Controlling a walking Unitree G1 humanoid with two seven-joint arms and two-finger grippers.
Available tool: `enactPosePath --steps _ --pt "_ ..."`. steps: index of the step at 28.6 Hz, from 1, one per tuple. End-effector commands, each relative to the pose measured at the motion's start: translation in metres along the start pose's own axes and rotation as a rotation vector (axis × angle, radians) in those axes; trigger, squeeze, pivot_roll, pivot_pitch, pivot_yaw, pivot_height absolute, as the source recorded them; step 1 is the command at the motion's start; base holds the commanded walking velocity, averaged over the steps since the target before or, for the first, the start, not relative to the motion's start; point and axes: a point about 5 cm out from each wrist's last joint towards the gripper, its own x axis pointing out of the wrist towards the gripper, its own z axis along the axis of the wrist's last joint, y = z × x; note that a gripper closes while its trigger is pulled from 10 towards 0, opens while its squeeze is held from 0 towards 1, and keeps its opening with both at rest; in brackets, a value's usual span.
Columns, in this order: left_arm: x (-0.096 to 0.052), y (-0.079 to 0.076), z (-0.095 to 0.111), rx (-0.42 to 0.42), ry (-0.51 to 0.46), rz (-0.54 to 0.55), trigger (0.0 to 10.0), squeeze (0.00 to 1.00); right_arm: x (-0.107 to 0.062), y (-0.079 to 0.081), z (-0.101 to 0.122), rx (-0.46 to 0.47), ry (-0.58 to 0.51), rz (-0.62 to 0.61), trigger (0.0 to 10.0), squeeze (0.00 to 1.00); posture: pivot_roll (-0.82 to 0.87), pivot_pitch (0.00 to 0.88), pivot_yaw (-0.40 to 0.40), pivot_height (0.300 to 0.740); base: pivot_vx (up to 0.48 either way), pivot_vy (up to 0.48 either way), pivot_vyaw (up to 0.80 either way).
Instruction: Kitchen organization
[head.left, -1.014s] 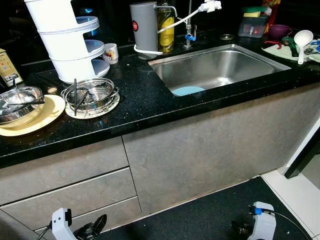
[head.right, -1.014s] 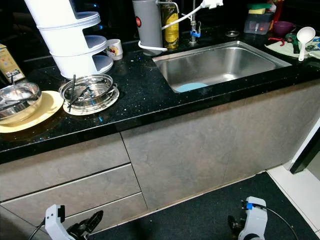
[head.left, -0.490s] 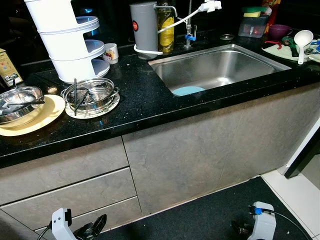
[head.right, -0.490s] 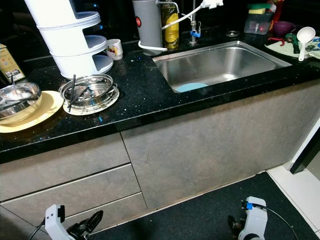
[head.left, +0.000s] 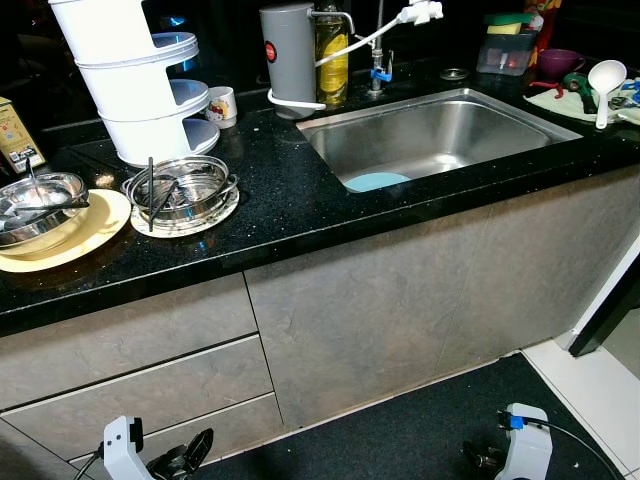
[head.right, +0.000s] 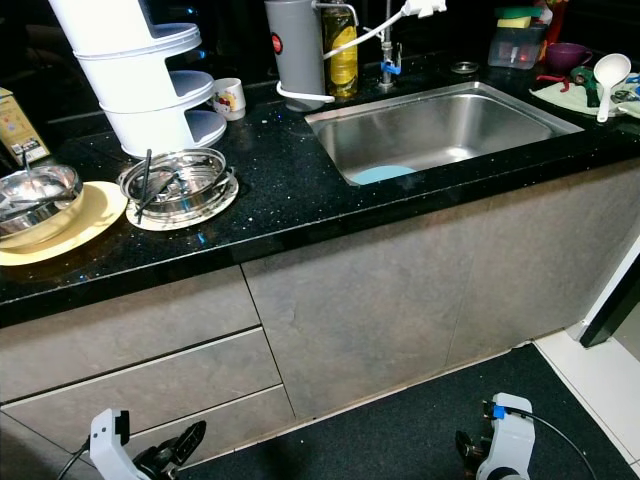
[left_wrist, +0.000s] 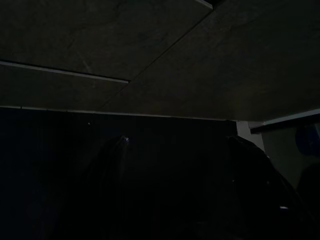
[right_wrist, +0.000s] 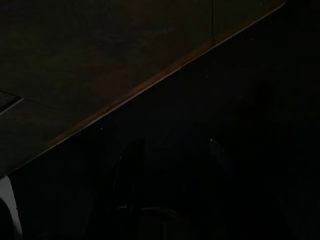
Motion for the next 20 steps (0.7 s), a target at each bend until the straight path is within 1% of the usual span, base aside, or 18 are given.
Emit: enactPosePath --steps 1,20 --pt "-0.0034 0.0060 0.0030 0.006 0.007 0.018 10.0 0.00 0.0018 0.0047 -0.0007 0.003 0.006 0.011 10.0 0.00 -0.10 0.000 0.072 0.740 0.000 0.000 0.00" --pt "-0.0024 0.0052 0.0032 0.007 0.008 0.017 10.0 0.00 0.0023 0.0055 -0.0006 0.003 0.008 0.011 10.0 0.00 -0.10 0.000 0.076 0.740 0.000 0.000 0.00"
